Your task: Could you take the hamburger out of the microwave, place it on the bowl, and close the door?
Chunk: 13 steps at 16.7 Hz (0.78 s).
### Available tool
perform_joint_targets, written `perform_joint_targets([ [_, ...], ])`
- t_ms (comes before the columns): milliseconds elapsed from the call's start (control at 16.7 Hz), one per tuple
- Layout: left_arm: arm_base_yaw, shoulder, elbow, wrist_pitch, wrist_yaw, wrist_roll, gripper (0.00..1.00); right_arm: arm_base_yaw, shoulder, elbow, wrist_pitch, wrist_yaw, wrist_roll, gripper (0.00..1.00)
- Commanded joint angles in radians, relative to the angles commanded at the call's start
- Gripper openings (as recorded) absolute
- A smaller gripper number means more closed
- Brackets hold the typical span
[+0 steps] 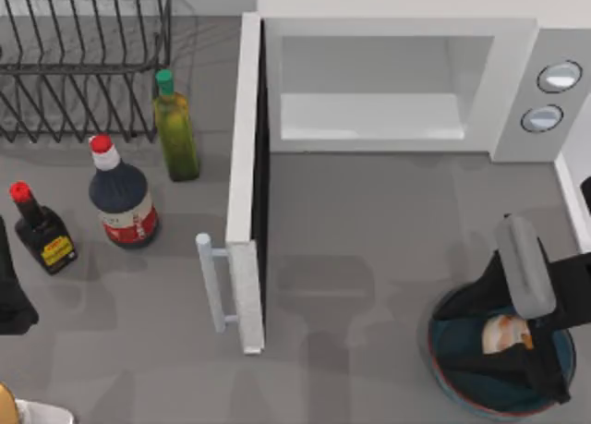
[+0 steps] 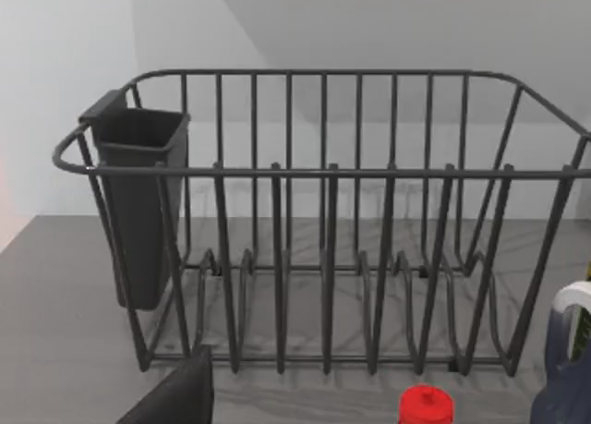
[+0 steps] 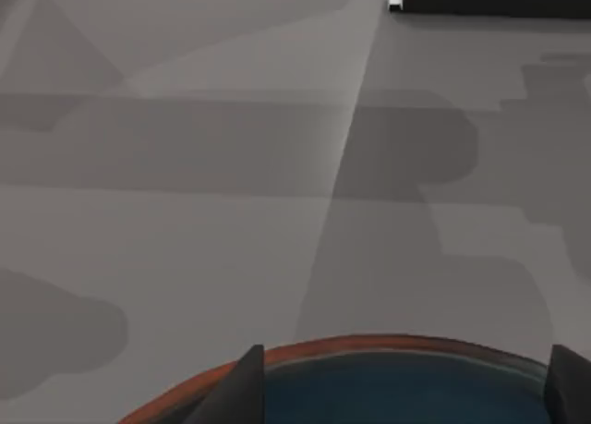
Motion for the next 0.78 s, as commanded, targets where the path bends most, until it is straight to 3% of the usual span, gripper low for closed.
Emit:
perform_joint_targets([
  [120, 0.0, 0.0, 0.0, 0.0, 0.0, 0.0, 1.0, 0.0, 0.0, 0.0, 0.0, 0.0, 0.0, 0.98],
  [180, 0.0, 0.0, 0.0, 0.0, 0.0, 0.0, 1.0, 0.0, 0.0, 0.0, 0.0, 0.0, 0.0, 1.0],
  [600, 0.0, 0.0, 0.0, 0.0, 0.0, 0.0, 1.0, 0.0, 0.0, 0.0, 0.0, 0.0, 0.0, 1.0],
  [660, 0.0, 0.0, 0.0, 0.0, 0.0, 0.0, 1.0, -0.071, -0.061, 0.032, -0.083, -0.016, -0.036, 1.0],
  [780, 0.0, 0.0, 0.0, 0.0, 0.0, 0.0, 1.0, -0.072, -0.072, 0.026, -0.08, -0.011, -0.027, 1.0],
])
